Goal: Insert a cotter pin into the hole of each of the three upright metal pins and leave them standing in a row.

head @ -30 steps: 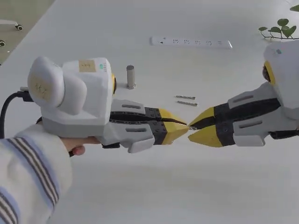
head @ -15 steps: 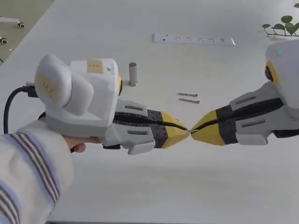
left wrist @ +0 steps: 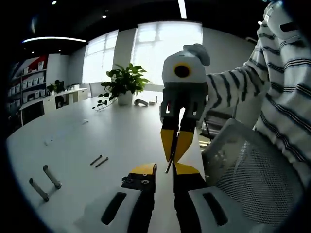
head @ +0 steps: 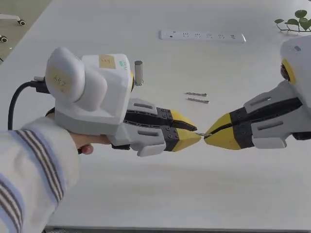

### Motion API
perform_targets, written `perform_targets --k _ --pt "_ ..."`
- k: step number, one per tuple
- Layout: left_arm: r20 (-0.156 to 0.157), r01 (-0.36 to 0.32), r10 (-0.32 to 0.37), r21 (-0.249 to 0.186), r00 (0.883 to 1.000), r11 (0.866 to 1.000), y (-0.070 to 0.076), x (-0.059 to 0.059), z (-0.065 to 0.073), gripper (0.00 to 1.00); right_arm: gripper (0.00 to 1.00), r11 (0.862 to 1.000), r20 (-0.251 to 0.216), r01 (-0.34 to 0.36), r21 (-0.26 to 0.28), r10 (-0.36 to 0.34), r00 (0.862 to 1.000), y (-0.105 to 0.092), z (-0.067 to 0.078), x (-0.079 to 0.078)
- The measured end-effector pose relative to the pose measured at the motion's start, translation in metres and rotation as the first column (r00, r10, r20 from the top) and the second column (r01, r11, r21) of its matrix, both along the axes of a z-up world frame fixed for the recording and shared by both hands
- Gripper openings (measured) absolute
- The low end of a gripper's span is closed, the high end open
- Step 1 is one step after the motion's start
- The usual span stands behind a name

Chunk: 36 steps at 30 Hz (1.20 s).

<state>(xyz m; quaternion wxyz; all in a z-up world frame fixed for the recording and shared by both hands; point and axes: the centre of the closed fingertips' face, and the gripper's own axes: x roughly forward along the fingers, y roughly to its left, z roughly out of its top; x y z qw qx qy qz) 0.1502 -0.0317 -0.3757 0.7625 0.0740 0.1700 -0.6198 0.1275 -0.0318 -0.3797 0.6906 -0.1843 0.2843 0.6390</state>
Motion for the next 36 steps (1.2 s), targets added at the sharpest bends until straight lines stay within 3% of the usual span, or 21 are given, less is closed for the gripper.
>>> perform_targets --k 6,14,22,36 --pt "0.02 -0.037 0.037 0.03 0.999 0.999 0.008 0.016 -0.004 0.22 0.0 0.998 0.005 0.057 -0.02 -0.057 0.998 -0.006 -0.007 0.012" --pt "0.036 -0.07 0.066 0.098 0.997 0.993 0.013 0.038 -0.017 0.26 0.0 0.985 0.088 0.146 -0.094 -0.138 0.987 -0.021 -0.023 0.039" --pt "0.039 -0.049 0.043 0.163 0.998 0.985 0.009 0.049 -0.033 0.2 0.0 0.974 0.13 0.171 -0.146 -0.153 0.98 -0.027 -0.042 0.053" --pt "0.029 0.003 -0.01 0.229 1.0 0.973 0.004 0.059 -0.054 0.16 0.0 0.968 0.121 0.188 -0.169 -0.169 0.978 -0.028 -0.059 0.07"
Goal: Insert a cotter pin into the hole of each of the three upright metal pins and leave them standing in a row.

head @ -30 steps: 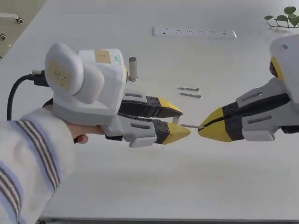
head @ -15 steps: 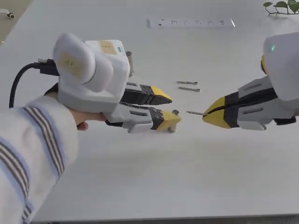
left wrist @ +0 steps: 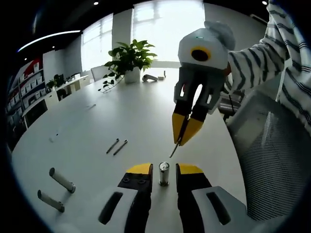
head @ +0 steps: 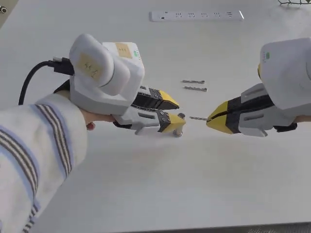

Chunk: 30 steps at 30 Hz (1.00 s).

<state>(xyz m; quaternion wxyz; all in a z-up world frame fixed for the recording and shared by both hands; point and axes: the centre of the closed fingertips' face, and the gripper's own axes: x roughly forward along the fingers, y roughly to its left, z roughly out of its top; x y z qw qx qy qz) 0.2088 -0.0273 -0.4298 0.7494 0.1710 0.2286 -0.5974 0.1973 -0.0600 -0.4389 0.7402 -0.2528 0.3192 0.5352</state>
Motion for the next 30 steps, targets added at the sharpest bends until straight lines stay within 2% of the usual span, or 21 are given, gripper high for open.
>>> perform_targets --k 6,10,13,18,30 --pt "0.002 0.02 -0.02 0.017 1.0 1.0 -0.003 0.001 -0.005 0.1 0.0 1.0 -0.006 -0.005 -0.005 0.005 1.0 0.0 -0.003 0.001" --pt "-0.002 0.03 -0.03 0.028 1.0 0.999 -0.003 0.0 -0.009 0.1 0.0 1.0 -0.011 -0.006 -0.004 0.006 1.0 0.001 -0.006 0.002" --pt "-0.002 0.034 -0.034 0.027 0.999 0.999 -0.004 -0.001 -0.009 0.06 0.0 1.0 -0.011 -0.01 -0.003 0.01 1.0 0.002 -0.007 0.002" --pt "0.004 0.039 -0.04 0.035 0.999 0.999 -0.004 -0.002 -0.01 0.06 0.0 1.0 -0.009 -0.016 -0.003 0.016 1.0 0.003 -0.007 0.001" --pt "-0.015 0.029 -0.028 0.036 0.999 0.999 -0.003 -0.004 -0.01 0.05 0.0 0.998 0.005 -0.058 -0.008 0.058 0.998 0.013 -0.007 0.002"
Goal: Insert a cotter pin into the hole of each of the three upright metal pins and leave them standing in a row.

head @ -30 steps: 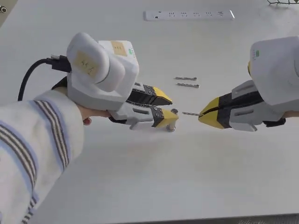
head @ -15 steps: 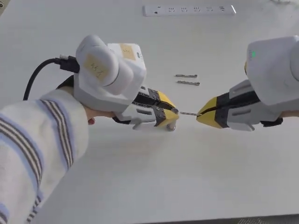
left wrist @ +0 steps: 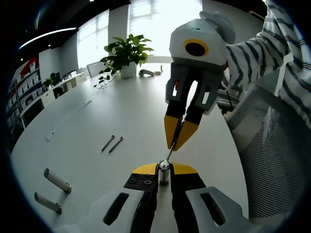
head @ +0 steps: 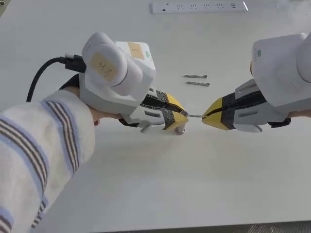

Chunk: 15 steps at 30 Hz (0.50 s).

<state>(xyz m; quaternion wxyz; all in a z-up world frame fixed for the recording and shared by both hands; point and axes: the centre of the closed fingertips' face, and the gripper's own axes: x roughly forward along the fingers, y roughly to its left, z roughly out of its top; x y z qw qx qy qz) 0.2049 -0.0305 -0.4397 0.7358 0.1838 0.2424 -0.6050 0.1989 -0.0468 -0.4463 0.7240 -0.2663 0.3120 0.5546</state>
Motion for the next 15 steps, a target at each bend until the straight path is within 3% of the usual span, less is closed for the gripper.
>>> perform_targets --k 5,14,15 --pt "-0.009 -0.009 0.009 0.002 1.0 1.0 0.002 0.0 0.0 0.05 0.0 1.0 0.01 -0.006 -0.008 0.006 1.0 0.002 -0.003 0.002" --pt "-0.006 -0.007 0.007 0.008 1.0 1.0 -0.002 -0.001 0.001 0.05 0.0 0.999 0.0 -0.016 0.043 0.016 1.0 0.022 -0.004 0.005" --pt "-0.003 -0.007 0.007 0.013 1.0 1.0 -0.001 0.0 0.001 0.05 0.0 0.999 0.009 -0.021 0.03 0.021 1.0 0.021 -0.005 0.005"
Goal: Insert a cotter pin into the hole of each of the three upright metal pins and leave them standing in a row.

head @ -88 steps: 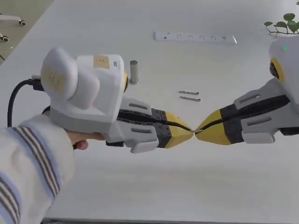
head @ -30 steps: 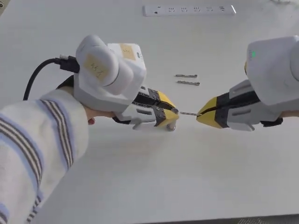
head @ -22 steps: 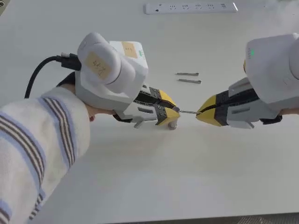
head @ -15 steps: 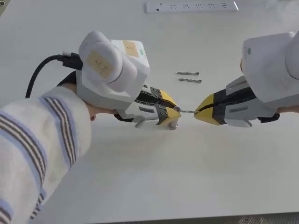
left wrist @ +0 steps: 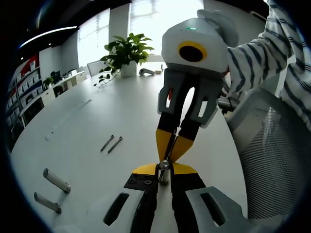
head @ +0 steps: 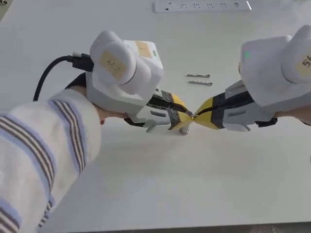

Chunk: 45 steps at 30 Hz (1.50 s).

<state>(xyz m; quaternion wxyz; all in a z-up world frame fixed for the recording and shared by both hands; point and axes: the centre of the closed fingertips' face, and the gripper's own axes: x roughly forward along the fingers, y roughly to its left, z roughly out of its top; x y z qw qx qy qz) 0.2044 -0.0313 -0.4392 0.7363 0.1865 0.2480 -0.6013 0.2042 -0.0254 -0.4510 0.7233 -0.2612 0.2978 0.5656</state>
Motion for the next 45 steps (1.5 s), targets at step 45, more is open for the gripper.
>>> perform_targets --k 45 --pt "-0.017 -0.022 0.022 0.013 1.0 1.0 0.0 0.003 -0.001 0.05 0.0 0.997 0.064 -0.014 0.076 0.009 0.998 0.001 0.014 -0.002"
